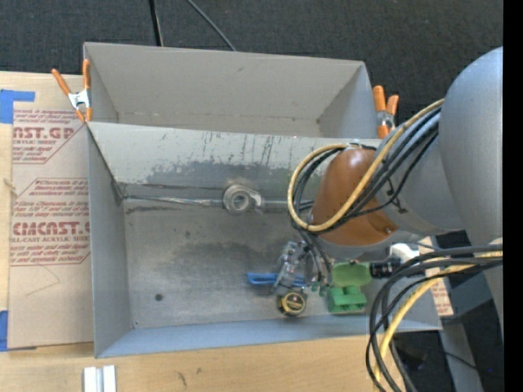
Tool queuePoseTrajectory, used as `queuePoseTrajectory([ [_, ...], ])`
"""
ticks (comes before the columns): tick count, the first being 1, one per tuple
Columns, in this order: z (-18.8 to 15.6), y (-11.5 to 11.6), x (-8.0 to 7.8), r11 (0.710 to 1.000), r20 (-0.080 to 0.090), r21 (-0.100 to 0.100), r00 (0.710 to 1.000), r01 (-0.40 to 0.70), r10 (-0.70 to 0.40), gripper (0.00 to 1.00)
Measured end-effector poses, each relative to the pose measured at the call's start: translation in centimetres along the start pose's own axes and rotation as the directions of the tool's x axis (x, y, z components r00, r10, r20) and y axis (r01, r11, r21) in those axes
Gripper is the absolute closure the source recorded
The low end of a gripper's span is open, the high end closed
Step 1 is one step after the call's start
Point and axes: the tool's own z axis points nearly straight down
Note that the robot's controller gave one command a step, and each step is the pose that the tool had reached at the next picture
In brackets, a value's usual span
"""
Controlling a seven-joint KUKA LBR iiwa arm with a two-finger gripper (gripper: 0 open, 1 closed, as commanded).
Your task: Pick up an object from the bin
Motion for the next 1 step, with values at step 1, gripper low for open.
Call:
queuePoseTrajectory([
  [1, -18.19, 0.45, -1.07, 0.954, 0.009, -0.001, 0.954, 0.3, -0.3, 1.0],
])
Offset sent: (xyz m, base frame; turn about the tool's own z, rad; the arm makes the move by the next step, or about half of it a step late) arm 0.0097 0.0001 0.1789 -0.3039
